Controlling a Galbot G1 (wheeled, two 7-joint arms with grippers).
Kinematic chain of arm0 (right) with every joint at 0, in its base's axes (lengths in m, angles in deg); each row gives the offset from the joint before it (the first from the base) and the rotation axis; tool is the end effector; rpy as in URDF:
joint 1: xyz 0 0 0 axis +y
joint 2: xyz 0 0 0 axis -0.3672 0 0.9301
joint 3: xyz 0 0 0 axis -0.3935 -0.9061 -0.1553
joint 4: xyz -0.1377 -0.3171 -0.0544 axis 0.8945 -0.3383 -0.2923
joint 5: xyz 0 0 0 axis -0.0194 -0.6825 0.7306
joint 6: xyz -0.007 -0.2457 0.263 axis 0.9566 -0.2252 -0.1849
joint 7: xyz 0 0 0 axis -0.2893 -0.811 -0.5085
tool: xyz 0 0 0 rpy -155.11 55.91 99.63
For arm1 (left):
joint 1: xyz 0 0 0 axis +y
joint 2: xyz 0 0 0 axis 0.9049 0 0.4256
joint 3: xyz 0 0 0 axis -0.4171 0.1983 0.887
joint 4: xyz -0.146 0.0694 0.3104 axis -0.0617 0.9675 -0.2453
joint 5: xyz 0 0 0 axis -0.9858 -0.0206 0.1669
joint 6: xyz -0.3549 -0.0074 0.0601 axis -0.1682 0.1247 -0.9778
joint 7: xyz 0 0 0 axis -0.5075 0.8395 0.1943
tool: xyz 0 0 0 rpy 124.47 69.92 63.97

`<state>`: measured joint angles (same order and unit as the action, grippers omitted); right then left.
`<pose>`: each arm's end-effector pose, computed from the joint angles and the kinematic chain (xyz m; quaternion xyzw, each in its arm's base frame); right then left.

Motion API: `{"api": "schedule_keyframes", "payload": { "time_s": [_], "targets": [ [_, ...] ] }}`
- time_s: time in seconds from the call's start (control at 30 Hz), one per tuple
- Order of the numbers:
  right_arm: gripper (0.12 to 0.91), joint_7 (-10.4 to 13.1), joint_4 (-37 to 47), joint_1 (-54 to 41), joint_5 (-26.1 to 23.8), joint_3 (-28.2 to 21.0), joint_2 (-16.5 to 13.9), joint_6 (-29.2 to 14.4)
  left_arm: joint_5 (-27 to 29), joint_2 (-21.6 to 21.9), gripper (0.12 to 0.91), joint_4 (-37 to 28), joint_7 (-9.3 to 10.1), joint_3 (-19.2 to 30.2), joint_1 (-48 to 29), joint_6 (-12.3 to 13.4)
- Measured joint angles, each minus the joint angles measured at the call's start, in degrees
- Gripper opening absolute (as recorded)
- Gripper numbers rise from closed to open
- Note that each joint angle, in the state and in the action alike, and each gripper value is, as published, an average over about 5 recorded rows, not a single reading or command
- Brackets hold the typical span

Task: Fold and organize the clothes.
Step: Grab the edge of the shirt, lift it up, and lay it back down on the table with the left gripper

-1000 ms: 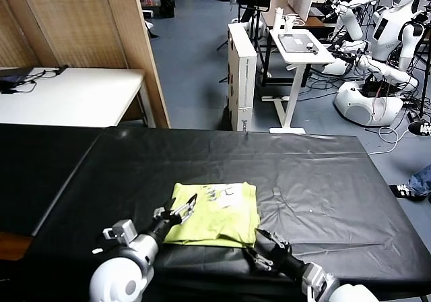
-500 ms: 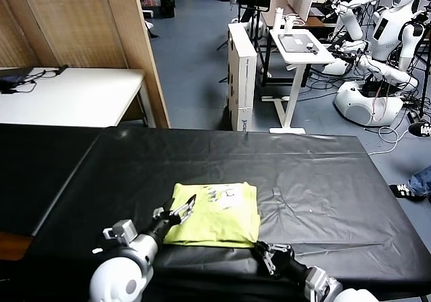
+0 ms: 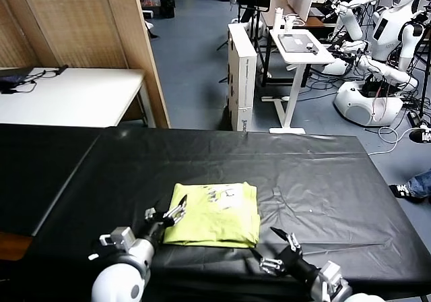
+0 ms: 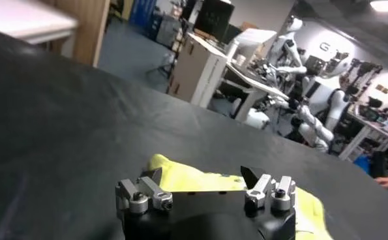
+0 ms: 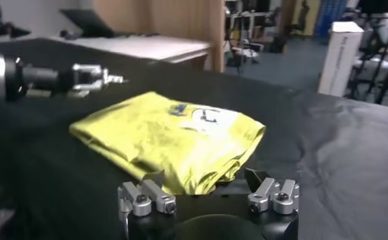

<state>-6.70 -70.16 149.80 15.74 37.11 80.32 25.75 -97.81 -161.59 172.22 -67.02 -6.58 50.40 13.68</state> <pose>0.1570 -0.0702 -0.2506 0.2645 -0.9503 0.0277 0.1620 0.2104 0.0086 -0.3122 -0.0641 -0.9651 0.1996 0.1572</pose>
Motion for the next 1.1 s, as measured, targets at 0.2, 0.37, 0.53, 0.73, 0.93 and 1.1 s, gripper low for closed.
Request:
{"api": "schedule_keyframes", "payload": {
  "time_s": [0.2,0.37,0.53,0.73,0.93,1.1],
  "targets": [
    [0.907,0.1,-1.5,0.4,1.0,2.0,0.4,-0.1,-0.4,-1.7,0.907,-2.0,-1.03,-0.1,0.8,4.0],
    [0.907,0.3,-2.5,1.1,1.3,2.9,0.6,-0.1,-1.0,-2.5,0.907,-4.0,-1.79,0.0,0.3,6.0],
    [0.907,0.6,-3.2,1.8,1.9,4.0,0.4,0.0,-1.7,-3.0,0.907,-5.7,-2.45,0.0,0.0,6.9],
    [0.907,0.6,-3.5,2.2,2.2,4.7,0.2,0.0,-1.9,-3.5,0.907,-6.8,-2.74,0.2,-0.1,7.4],
    [0.907,0.6,-3.5,2.0,2.2,4.7,0.2,-0.1,-2.5,-3.7,0.840,-6.8,-2.79,0.3,0.3,7.4],
    [0.907,0.6,-3.1,1.5,2.1,4.4,0.1,-0.2,-3.2,-4.0,0.546,-6.5,-2.79,0.5,1.0,7.1]
  ]
}}
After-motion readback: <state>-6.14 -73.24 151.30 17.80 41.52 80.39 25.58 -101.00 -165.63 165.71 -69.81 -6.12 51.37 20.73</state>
